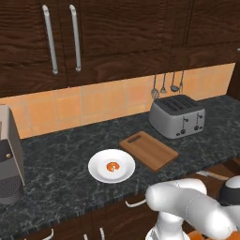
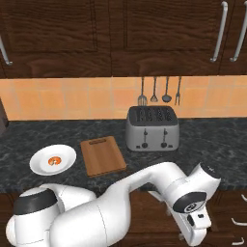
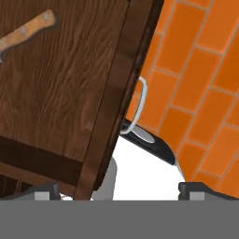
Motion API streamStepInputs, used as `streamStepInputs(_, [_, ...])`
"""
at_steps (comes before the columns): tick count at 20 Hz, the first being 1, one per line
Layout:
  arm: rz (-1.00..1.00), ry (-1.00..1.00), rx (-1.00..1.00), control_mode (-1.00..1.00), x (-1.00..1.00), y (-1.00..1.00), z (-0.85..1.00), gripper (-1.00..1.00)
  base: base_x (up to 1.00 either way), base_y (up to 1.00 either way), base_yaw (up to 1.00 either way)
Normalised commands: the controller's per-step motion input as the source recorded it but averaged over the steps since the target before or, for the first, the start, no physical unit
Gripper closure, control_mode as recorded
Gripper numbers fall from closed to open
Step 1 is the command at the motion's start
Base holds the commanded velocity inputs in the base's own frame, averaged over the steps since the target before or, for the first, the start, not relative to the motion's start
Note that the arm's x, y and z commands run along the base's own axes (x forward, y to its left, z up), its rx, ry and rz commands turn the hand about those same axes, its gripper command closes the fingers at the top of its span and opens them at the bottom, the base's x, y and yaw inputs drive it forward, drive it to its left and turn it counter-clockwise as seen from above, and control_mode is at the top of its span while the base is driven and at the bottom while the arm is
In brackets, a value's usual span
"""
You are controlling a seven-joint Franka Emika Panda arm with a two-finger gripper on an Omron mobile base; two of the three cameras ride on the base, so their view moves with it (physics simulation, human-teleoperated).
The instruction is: Pick up the knife from the drawer and place it on the cutting board. Then place the meat from the plate to the cutting board.
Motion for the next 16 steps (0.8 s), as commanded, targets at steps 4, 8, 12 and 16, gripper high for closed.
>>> streamStepInputs(4, [-0.09, 0.06, 0.00, -1.00, 0.22, -0.01, -0.79, -1.00, 0.00, 0.00, 0.00])
streamStepInputs(8, [-0.06, 0.04, 0.00, -1.00, 0.29, -0.05, -0.64, -1.00, 0.00, 0.00, 0.00])
streamStepInputs(12, [-0.02, 0.12, 0.00, -1.00, 0.26, -0.15, -0.37, -1.00, 0.00, 0.00, 0.00])
streamStepInputs(16, [-0.01, 0.07, 0.00, -1.00, 0.08, -0.03, -0.59, -1.00, 0.00, 0.00, 0.00])
